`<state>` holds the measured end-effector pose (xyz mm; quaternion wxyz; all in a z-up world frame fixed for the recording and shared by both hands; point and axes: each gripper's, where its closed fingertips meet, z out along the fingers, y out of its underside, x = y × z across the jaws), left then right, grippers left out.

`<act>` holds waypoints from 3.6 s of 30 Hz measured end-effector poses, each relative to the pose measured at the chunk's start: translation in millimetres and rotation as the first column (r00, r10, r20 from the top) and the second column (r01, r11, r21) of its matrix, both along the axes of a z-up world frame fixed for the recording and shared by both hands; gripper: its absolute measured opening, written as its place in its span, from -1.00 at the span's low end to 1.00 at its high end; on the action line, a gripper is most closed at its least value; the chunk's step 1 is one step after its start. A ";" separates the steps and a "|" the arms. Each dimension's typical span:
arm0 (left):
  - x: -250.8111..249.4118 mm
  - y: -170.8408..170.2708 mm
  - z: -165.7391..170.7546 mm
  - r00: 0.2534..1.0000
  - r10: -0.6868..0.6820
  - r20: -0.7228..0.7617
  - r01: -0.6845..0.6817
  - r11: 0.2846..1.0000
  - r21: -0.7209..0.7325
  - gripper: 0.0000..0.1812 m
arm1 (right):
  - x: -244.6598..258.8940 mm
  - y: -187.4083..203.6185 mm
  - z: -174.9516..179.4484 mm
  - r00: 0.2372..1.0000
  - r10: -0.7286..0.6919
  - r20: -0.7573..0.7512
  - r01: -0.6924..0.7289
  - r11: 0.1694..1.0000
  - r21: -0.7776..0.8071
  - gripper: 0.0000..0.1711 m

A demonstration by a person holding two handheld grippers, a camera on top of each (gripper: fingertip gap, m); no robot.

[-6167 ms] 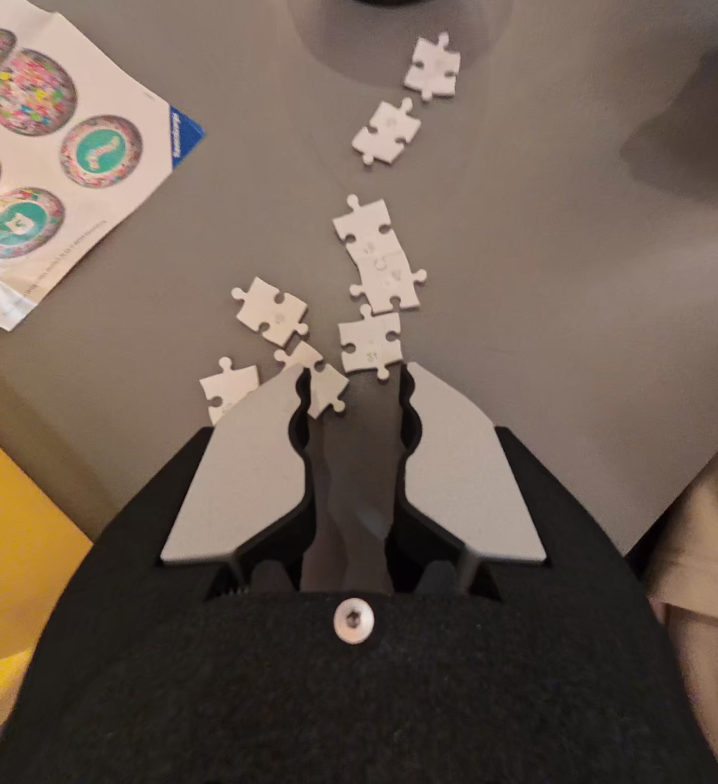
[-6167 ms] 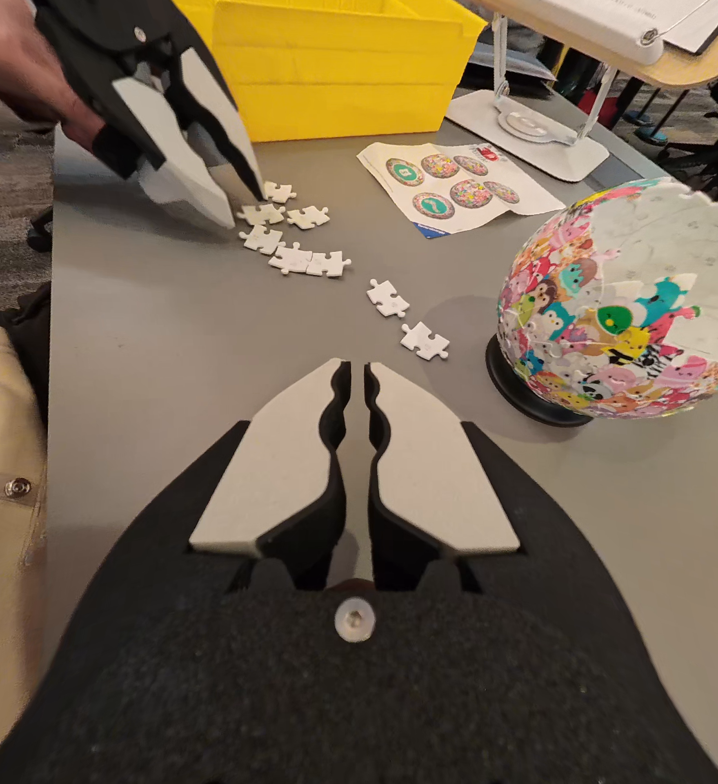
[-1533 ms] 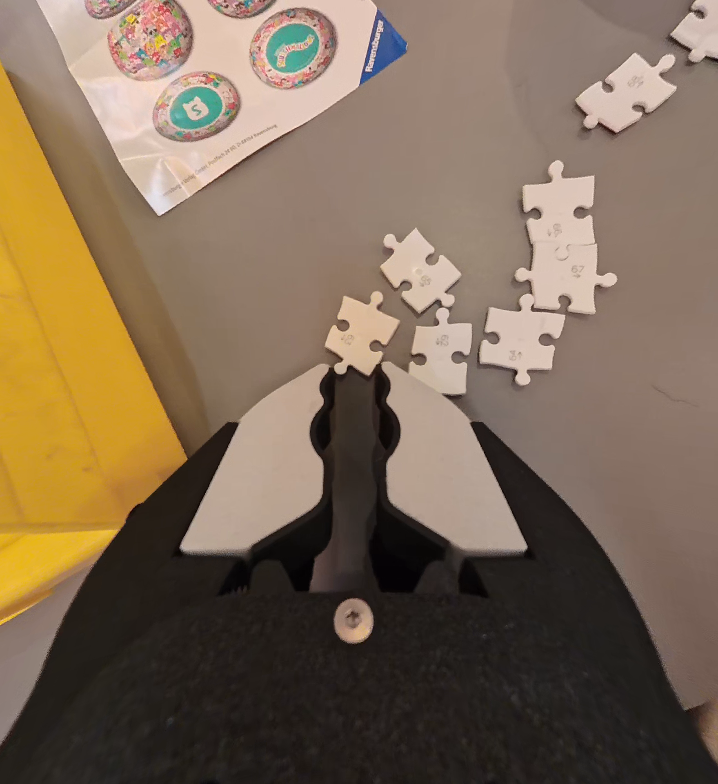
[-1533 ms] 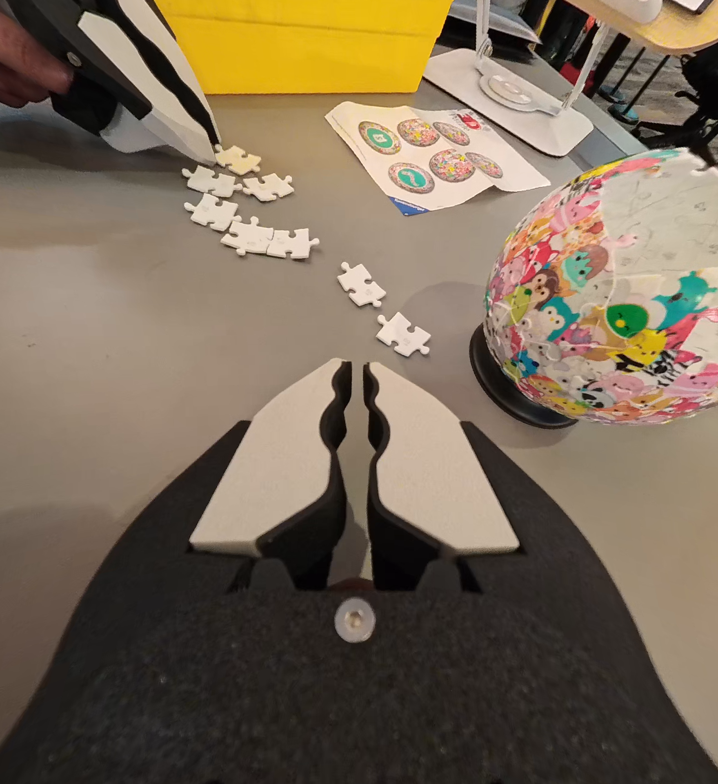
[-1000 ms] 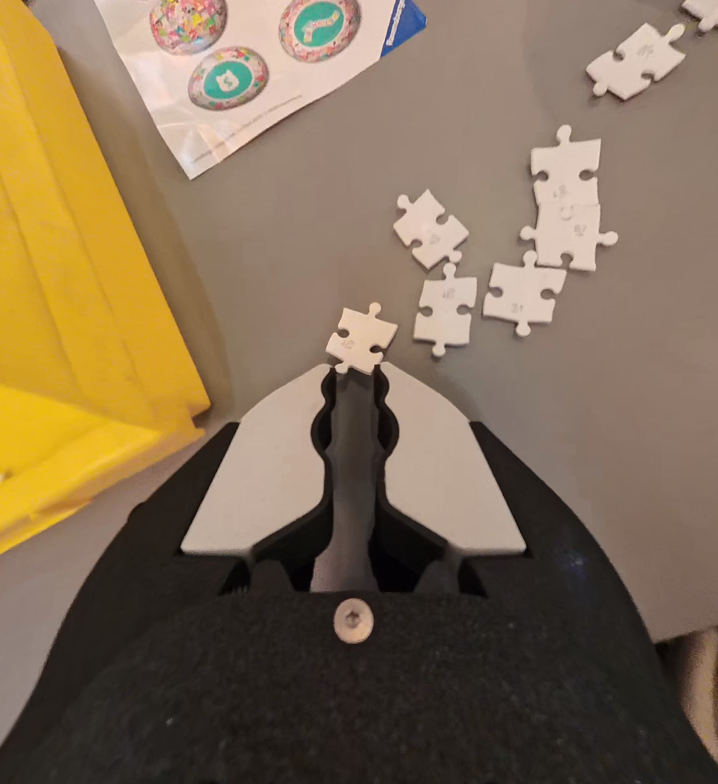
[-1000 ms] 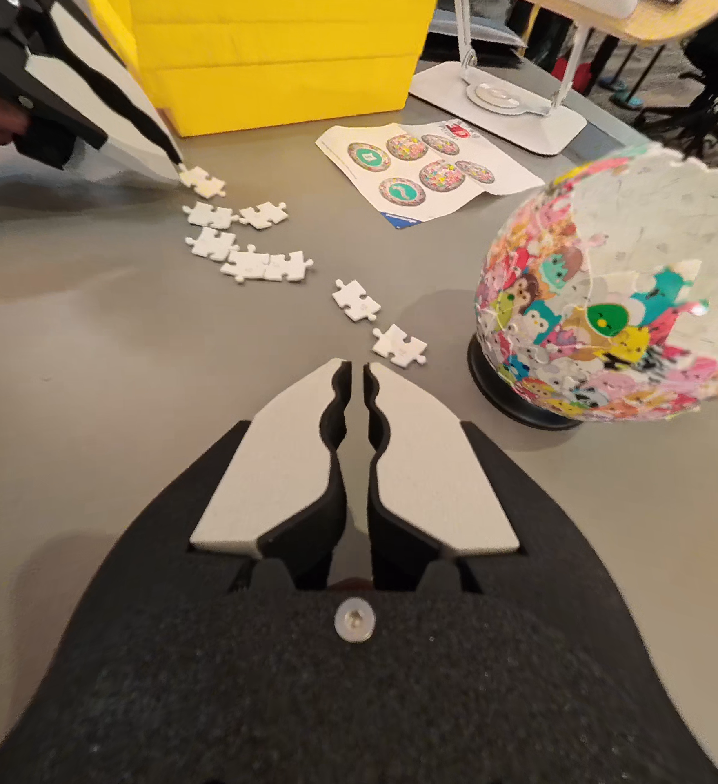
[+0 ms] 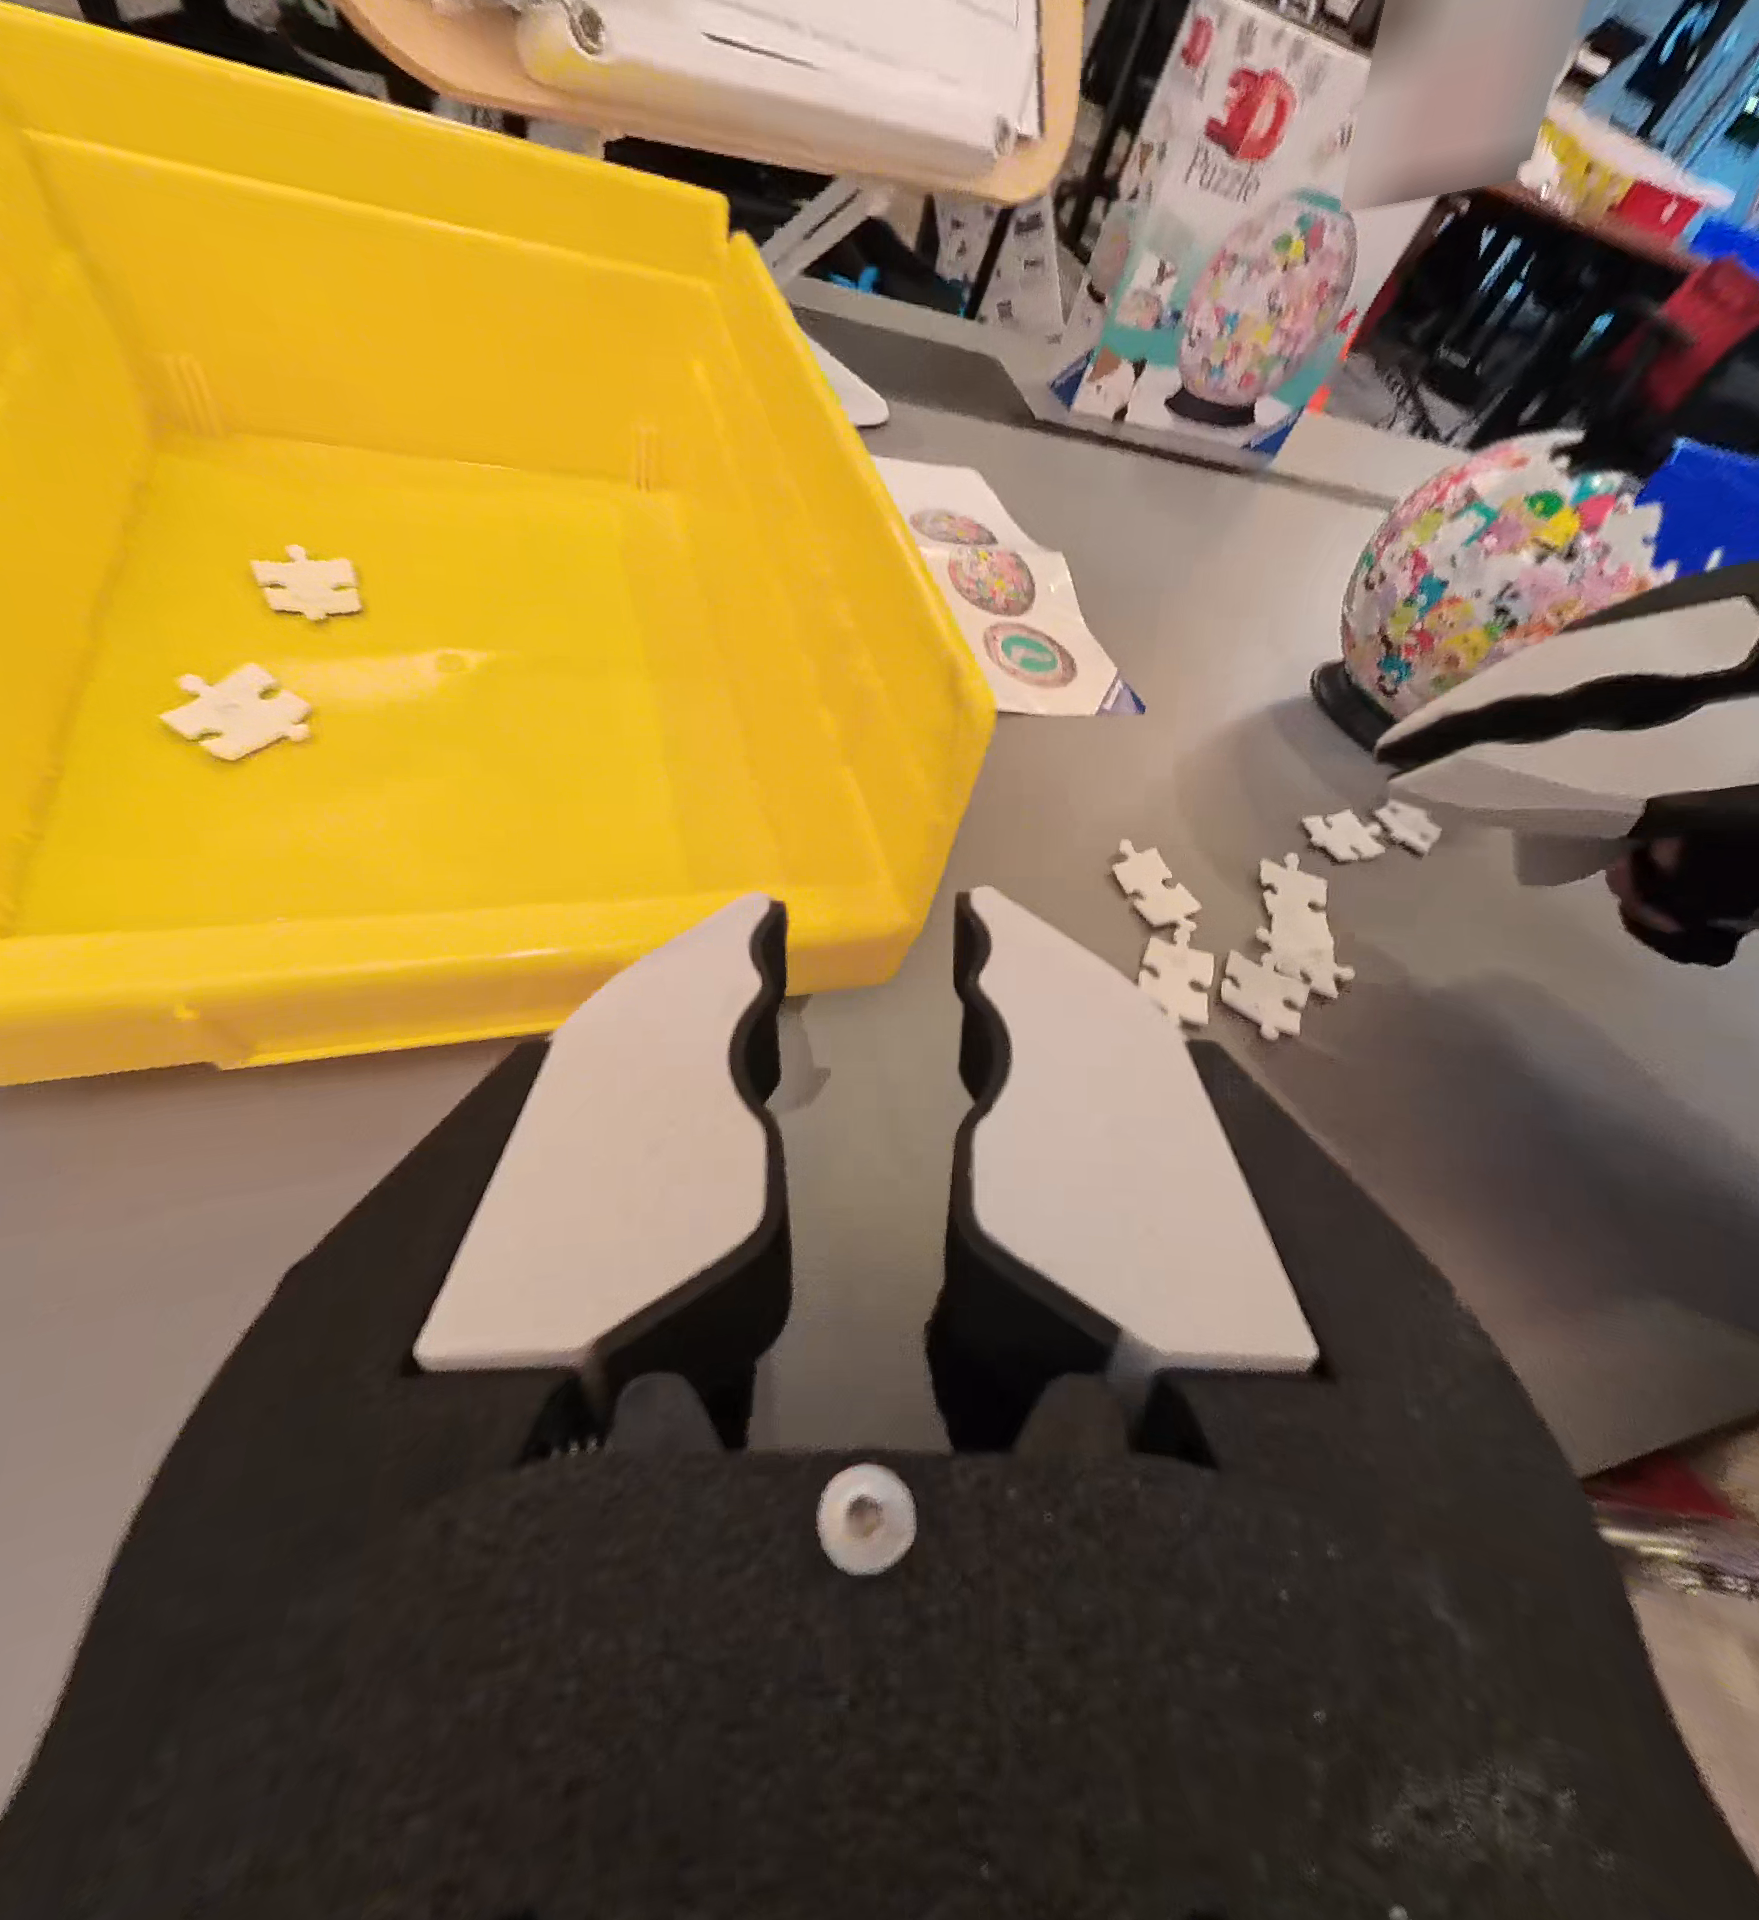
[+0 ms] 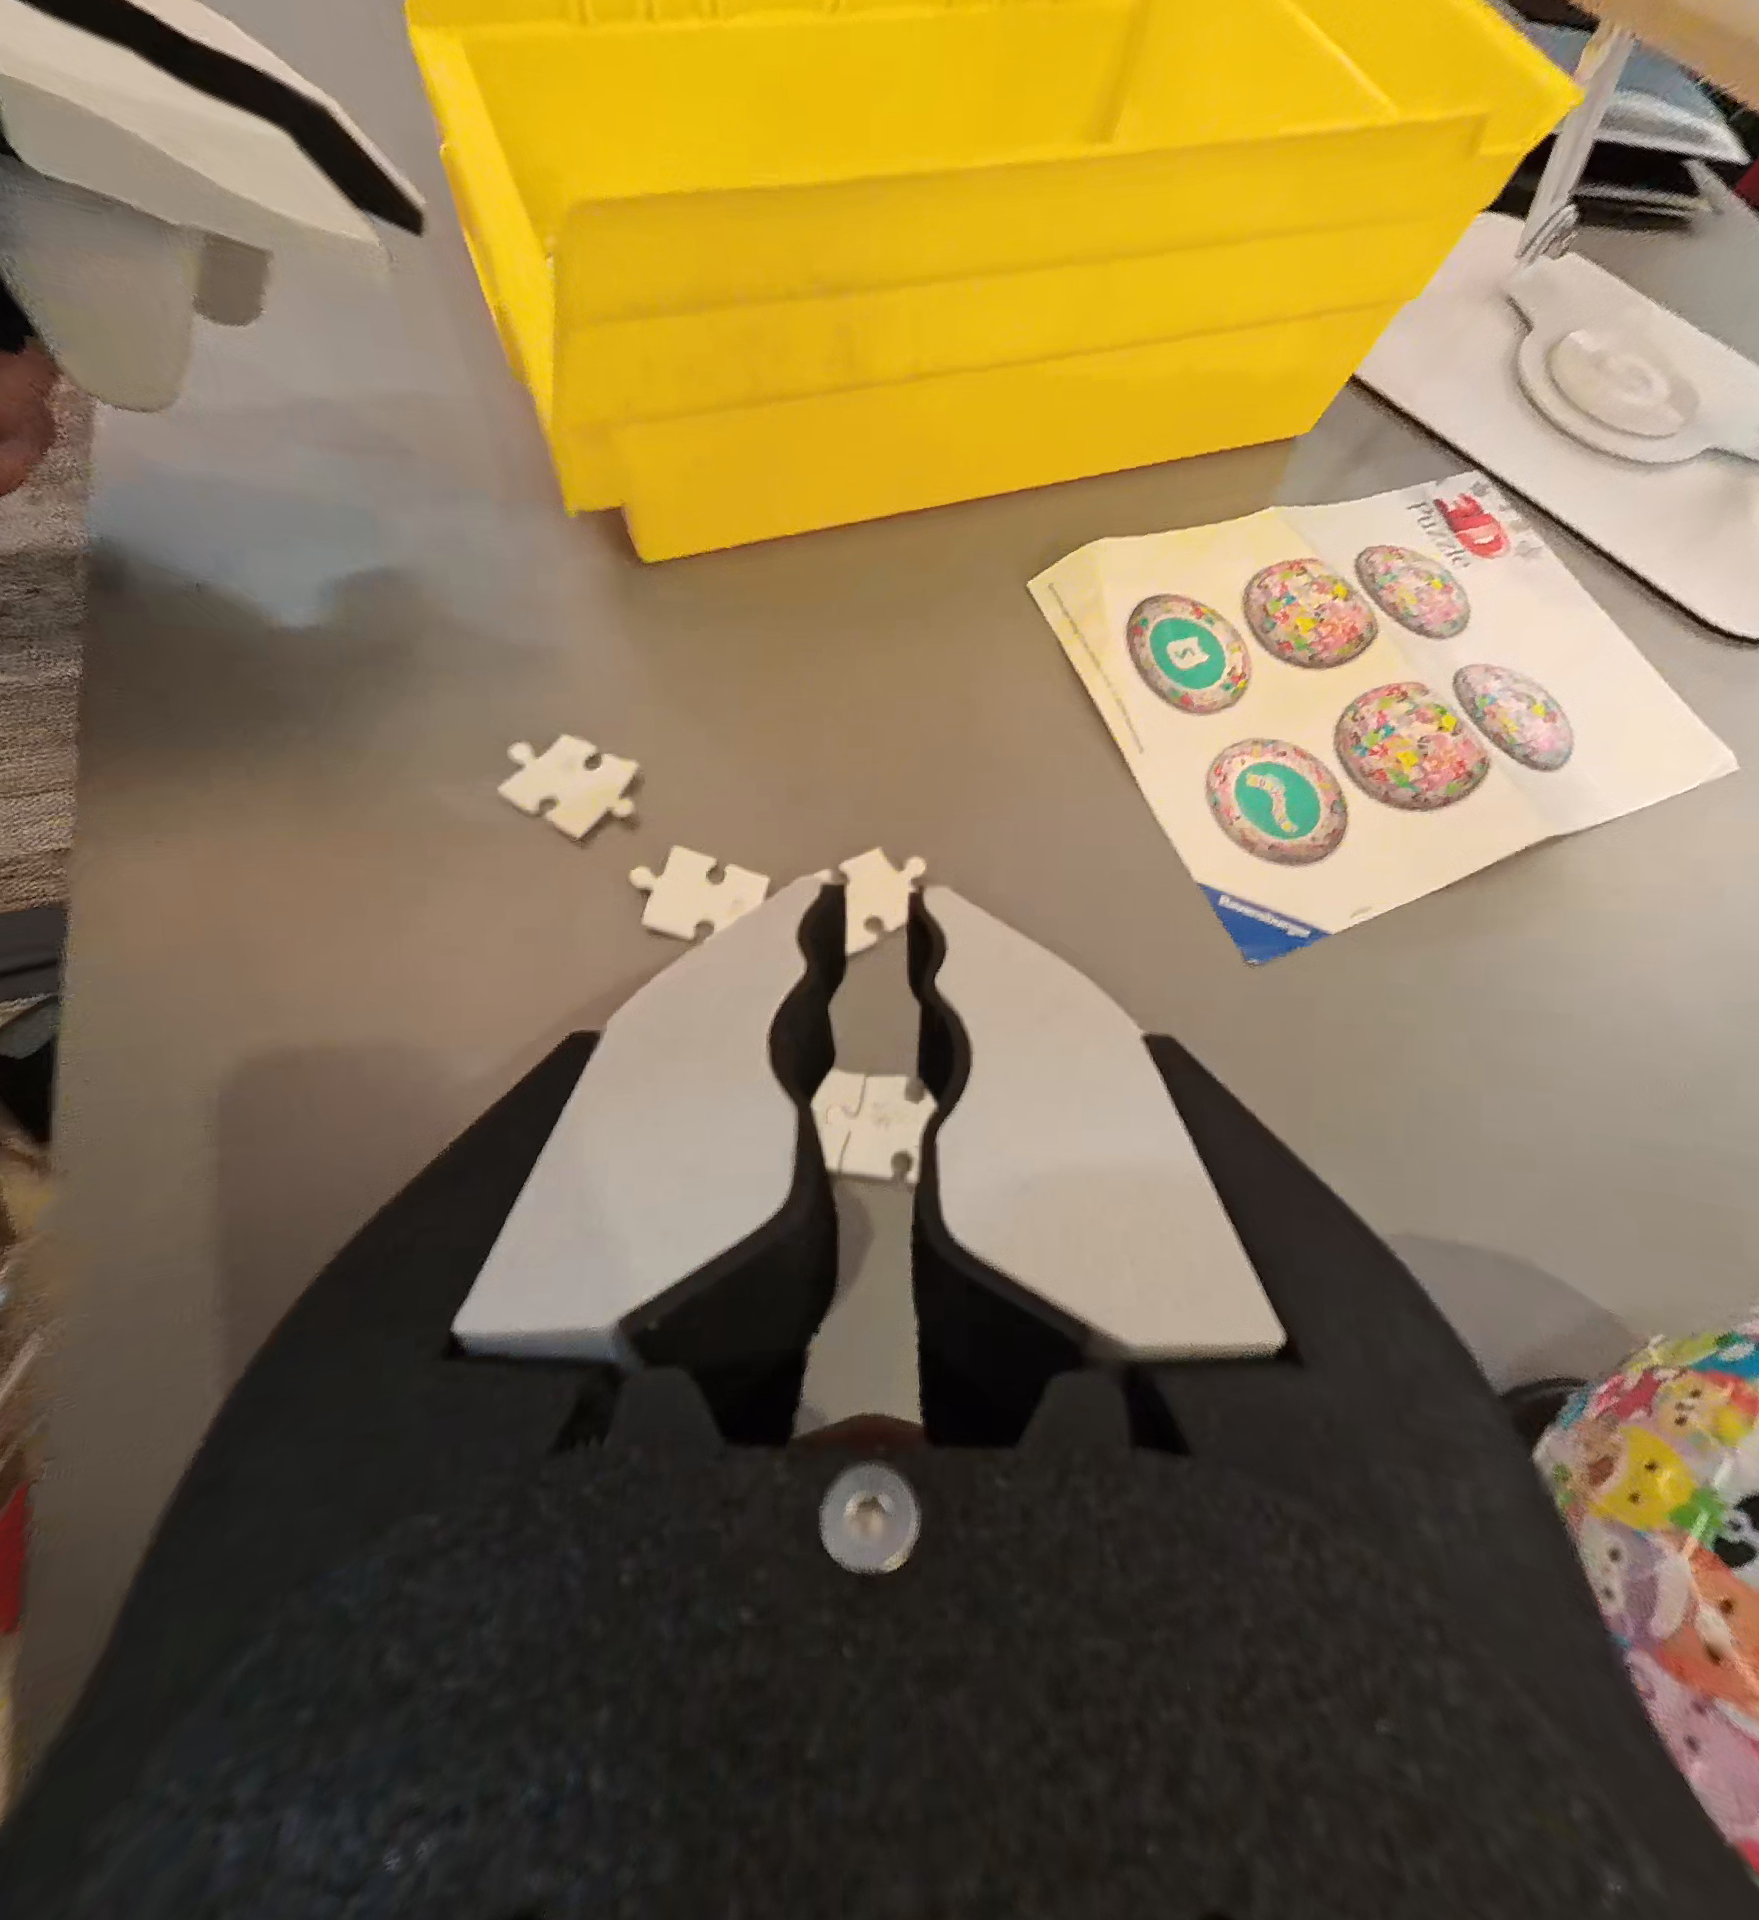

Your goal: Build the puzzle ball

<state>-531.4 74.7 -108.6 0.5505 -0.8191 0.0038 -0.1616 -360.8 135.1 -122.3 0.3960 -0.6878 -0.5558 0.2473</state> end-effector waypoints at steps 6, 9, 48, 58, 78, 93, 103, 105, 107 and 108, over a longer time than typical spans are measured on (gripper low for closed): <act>13.2 4.3 5.1 0.999 -0.052 -0.017 0.052 0.998 0.029 -0.67 | -2.1 15.7 -2.2 0.998 -0.055 -0.035 0.053 0.998 -0.041 -0.71; 45.7 10.9 19.9 0.989 -0.148 0.012 0.146 0.986 0.079 -0.57 | 7.6 17.8 -1.3 0.997 -0.071 -0.044 0.069 0.996 -0.054 -0.69; 259.8 158.1 -8.4 0.798 -0.594 -0.105 0.579 0.803 -0.142 -0.38 | 241.8 75.4 67.4 0.935 0.081 -0.346 -0.133 0.983 -0.129 -0.78; 242.4 174.4 -18.4 0.816 -0.576 -0.047 0.565 0.813 -0.143 -0.38 | 205.5 93.5 67.8 0.929 0.276 -0.247 -0.333 0.914 -0.230 -0.76; 201.9 150.7 -5.2 0.854 -0.519 0.035 0.520 0.854 -0.037 -0.39 | 180.9 85.6 31.7 0.750 0.555 0.360 -0.382 0.808 -0.449 -0.80; 189.3 136.6 4.5 0.851 -0.516 0.097 0.517 0.856 0.014 -0.39 | 185.7 75.0 21.3 0.518 0.685 0.512 -0.360 0.718 -0.595 -0.90; 193.9 133.8 6.8 0.845 -0.524 0.105 0.525 0.851 0.022 -0.39 | 187.1 73.4 21.0 0.499 0.705 0.505 -0.350 0.696 -0.626 -0.96; 195.0 133.7 7.0 0.844 -0.526 0.109 0.526 0.850 0.022 -0.39 | 186.4 73.1 20.9 0.496 0.711 0.499 -0.349 0.689 -0.635 -0.96; 195.6 133.6 7.7 0.843 -0.526 0.117 0.527 0.850 0.025 -0.39 | 186.0 73.1 20.9 0.492 0.716 0.496 -0.346 0.683 -0.643 -0.97; 196.0 133.6 8.1 0.842 -0.526 0.120 0.527 0.850 0.027 -0.39 | 186.0 72.9 20.8 0.492 0.717 0.493 -0.345 0.681 -0.646 -0.97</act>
